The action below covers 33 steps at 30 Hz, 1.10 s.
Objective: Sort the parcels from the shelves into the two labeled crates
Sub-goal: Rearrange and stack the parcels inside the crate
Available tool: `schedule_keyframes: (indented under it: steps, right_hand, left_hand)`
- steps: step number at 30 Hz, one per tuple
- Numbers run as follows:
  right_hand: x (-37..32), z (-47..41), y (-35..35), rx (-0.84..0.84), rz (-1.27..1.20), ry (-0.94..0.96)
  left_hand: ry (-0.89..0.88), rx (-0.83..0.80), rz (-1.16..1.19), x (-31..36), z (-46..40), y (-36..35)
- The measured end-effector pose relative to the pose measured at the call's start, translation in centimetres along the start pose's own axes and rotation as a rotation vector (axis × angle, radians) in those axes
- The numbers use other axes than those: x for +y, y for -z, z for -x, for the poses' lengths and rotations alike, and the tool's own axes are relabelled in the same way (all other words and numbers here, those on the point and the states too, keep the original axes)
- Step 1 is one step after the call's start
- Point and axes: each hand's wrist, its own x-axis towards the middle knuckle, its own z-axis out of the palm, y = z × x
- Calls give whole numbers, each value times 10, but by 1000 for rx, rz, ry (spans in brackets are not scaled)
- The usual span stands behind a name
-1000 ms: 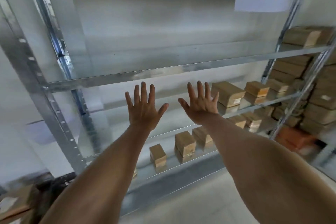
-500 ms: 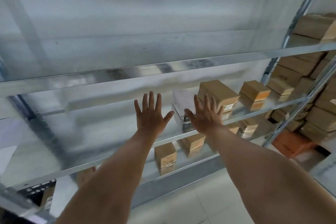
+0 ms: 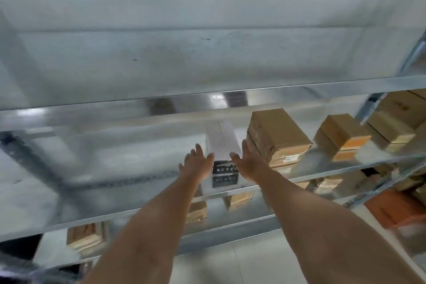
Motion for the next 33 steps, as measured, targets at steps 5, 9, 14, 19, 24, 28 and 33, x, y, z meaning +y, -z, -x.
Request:
schedule_keyframes:
  steps: [5, 9, 14, 19, 24, 28, 33]
  right_hand:
    - [12, -21, 10, -144, -265, 2]
    - [23, -33, 19, -217, -392, 29]
    - [33, -36, 16, -220, -535, 35]
    - [47, -25, 13, -199, -626, -53]
    - [51, -4, 6, -120, -748, -47]
    - [46, 34, 4, -48, -826, -42]
    - [40, 81, -6, -31, -902, -37]
  left_hand:
    - [140, -84, 327, 34, -3, -16]
    - [169, -18, 559, 52, 1, -22]
    - [251, 86, 766, 59, 16, -40]
    - [305, 162, 948, 56, 35, -50]
    - [317, 258, 1042, 47, 59, -51]
    - [246, 267, 1116, 33, 83, -45]
    - [118, 234, 1121, 5, 116, -36]
